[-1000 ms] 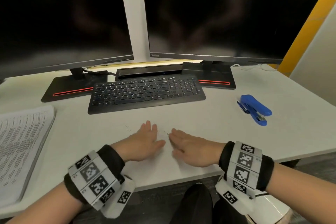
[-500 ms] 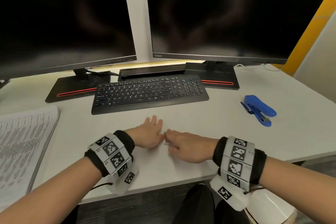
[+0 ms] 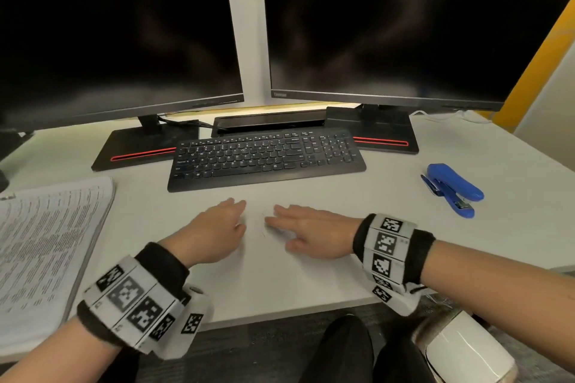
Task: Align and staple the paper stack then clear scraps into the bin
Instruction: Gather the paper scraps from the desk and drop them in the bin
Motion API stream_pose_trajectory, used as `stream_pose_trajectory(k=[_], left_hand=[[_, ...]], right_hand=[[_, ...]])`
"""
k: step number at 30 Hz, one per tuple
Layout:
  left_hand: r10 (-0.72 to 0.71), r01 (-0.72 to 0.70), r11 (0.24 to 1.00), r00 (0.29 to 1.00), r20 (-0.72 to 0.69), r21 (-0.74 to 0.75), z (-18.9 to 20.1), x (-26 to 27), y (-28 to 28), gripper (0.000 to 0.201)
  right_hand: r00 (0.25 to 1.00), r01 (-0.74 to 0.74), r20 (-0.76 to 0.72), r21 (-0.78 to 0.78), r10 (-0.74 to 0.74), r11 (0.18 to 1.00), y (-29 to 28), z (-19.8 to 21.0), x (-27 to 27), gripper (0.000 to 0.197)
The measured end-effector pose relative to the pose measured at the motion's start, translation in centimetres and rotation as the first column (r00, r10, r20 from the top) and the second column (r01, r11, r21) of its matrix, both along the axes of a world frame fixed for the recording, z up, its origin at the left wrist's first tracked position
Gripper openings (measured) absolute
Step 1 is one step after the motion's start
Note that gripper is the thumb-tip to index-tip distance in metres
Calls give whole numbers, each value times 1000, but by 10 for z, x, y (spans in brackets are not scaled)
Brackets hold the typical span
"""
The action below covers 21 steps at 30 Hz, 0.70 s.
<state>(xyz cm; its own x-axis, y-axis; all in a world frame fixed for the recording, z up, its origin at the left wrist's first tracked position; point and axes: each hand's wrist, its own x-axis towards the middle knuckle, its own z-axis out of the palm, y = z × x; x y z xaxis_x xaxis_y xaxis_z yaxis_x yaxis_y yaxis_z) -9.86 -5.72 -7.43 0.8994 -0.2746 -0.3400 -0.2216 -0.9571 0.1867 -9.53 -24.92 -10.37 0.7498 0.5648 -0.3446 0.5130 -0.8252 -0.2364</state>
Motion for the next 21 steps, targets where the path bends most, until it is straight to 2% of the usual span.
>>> stream_pose_trajectory(k=[3,5,7,9,12,16,19,21], left_hand=[[77,-71,994,994,-80,84,-11,15,-5,48],[75,-60,992,989,-129,114,-19,24,-10,55],[30,-13,994,988,-148,111,-24,26,-19,60],[-55,66,995,988,-144,72,-25,24,-31,59],[-180,182,983,974,-135,5,-23,14,-46,59],[-211,207,974,977,-35,-98,-19,8,-45,33],[-159,166,981,984,76,-96,-17,3,-32,36],[-110,124,989,982,153,-82,-18,0,-19,36]], right_hand=[[999,-44,13,-60,45,997,-1,-2,-2,53],[998,-51,30,-54,53,997,-10,-3,-7,50],[999,-20,40,9,20,1000,-22,-2,-12,47],[995,74,57,98,-80,992,-32,0,-14,48],[980,180,67,116,-188,977,-35,1,-16,51],[987,122,95,74,-129,990,-17,-7,-18,43],[971,83,215,102,-104,991,-9,-13,-15,25],[964,78,241,151,-113,985,-8,-15,-12,24]])
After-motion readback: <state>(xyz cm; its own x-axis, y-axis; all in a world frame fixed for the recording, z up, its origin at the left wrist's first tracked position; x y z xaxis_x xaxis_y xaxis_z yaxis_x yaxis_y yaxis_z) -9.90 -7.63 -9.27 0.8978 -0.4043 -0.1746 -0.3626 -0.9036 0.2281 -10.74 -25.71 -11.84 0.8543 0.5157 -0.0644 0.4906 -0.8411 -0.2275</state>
